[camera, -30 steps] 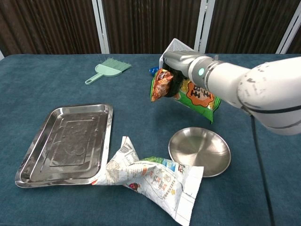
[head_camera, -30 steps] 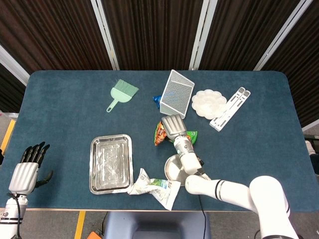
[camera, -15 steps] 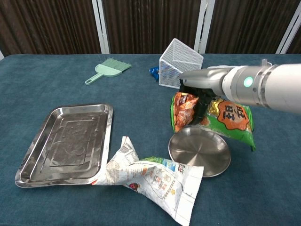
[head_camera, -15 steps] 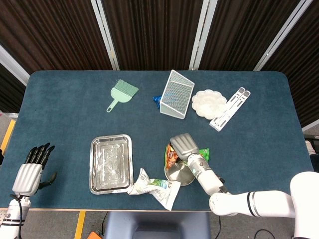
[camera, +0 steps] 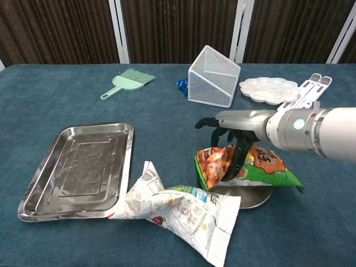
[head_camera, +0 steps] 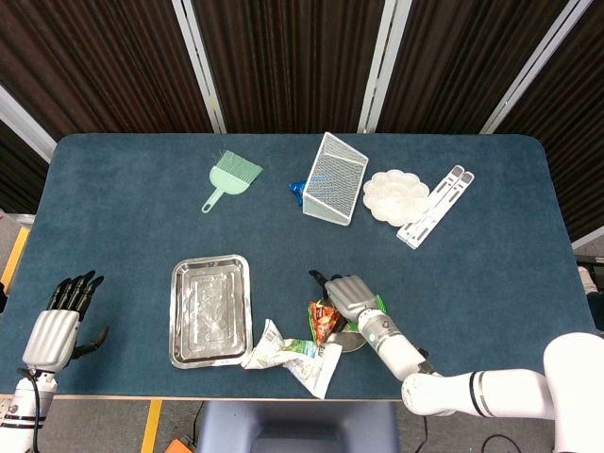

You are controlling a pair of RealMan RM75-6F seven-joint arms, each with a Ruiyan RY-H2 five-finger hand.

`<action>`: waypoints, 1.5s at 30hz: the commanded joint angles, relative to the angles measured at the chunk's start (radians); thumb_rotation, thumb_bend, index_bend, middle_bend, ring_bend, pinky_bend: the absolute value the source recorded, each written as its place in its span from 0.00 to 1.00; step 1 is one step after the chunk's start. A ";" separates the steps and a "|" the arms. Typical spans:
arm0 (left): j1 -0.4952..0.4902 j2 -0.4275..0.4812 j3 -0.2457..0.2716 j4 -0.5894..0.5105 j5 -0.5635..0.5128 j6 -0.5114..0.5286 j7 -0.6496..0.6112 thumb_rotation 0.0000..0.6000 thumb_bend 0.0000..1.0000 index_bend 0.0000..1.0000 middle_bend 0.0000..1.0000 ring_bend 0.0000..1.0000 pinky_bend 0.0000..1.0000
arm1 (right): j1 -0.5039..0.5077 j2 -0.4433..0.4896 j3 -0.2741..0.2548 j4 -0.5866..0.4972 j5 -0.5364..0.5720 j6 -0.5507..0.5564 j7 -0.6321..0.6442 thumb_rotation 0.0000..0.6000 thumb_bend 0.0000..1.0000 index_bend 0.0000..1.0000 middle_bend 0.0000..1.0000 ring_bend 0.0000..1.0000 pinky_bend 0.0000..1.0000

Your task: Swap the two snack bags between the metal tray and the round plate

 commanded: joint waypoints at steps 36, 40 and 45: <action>-0.141 -0.061 0.133 -0.295 0.292 -0.183 0.056 1.00 0.35 0.00 0.00 0.00 0.02 | -0.698 0.331 -0.361 0.086 -1.078 0.736 0.706 1.00 0.13 0.00 0.00 0.00 0.00; -0.175 -0.123 0.094 -0.331 0.235 -0.254 0.124 1.00 0.36 0.00 0.00 0.00 0.02 | -0.697 0.360 -0.350 0.081 -1.088 0.710 0.774 1.00 0.13 0.00 0.00 0.00 0.00; -0.216 -0.196 0.066 -0.348 0.213 -0.313 0.226 1.00 0.35 0.00 0.00 0.00 0.02 | -0.696 0.386 -0.337 0.080 -1.094 0.671 0.821 1.00 0.13 0.00 0.00 0.00 0.00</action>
